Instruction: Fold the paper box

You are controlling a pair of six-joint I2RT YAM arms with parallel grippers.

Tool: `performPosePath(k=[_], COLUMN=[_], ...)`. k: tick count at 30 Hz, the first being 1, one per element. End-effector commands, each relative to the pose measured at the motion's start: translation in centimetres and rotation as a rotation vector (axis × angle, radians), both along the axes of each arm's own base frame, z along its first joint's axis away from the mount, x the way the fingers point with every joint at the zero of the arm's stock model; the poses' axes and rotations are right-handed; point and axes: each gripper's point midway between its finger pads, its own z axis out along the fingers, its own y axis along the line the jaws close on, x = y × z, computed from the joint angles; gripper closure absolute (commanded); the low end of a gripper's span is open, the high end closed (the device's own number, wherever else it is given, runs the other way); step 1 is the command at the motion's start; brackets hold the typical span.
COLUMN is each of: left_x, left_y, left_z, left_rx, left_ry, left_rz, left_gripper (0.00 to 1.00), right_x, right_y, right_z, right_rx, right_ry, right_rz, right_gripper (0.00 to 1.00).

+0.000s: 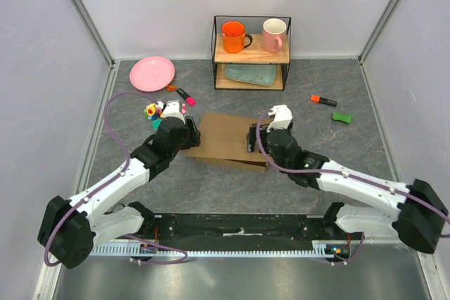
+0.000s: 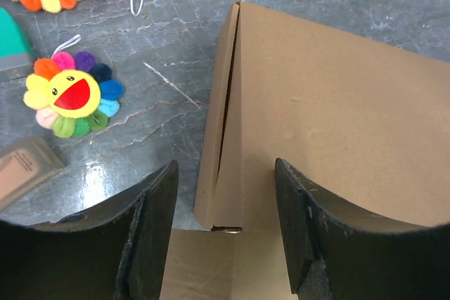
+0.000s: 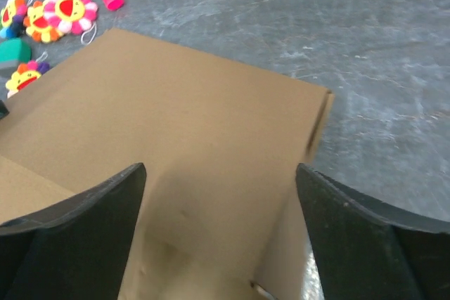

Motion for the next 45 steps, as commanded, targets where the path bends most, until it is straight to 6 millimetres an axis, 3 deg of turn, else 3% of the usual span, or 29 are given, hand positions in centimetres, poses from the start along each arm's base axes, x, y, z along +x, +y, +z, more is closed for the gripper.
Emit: performPosePath(k=[1, 5, 14, 26, 32, 38, 41, 45], left_x=[0.1, 0.0, -0.8, -2.4, -2.3, -2.5, -2.7, -3.6], left_y=[-1.2, -0.9, -0.9, -1.0, -0.7, -1.0, -1.1, -1.2], left_z=[0.3, 0.0, -1.3, -2.1, -0.6, 1.2, 1.3, -0.5], left_rx=[-0.123, -0.123, -0.123, -0.173, -0.173, -0.137, -0.13, -0.101], left_ry=[-0.002, 0.0, 0.041, 0.084, 0.061, 0.106, 0.147, 0.25], left_rz=[-0.01, -0.013, -0.029, -0.039, -0.032, -0.094, -0.136, -0.168], left_gripper=[0.36, 0.36, 0.36, 0.37, 0.37, 0.34, 0.34, 0.34], right_x=[0.0, 0.1, -0.9, -2.8, -3.2, -3.9, -4.7, -5.6], right_y=[-4.6, -5.8, -2.9, -1.3, -0.1, -0.4, -0.6, -0.9], right_z=[2.9, 2.9, -1.9, -5.7, -4.3, -4.0, -4.6, -5.7], right_rx=[0.044, 0.068, 0.127, 0.154, 0.209, 0.142, 0.118, 0.08], right_ry=[0.005, 0.064, 0.295, 0.455, 0.477, 0.517, 0.557, 0.624], right_rz=[-0.164, -0.151, 0.008, 0.07, 0.116, 0.167, 0.19, 0.207], right_gripper=[0.02, 0.02, 0.02, 0.07, 0.02, 0.02, 0.02, 0.02])
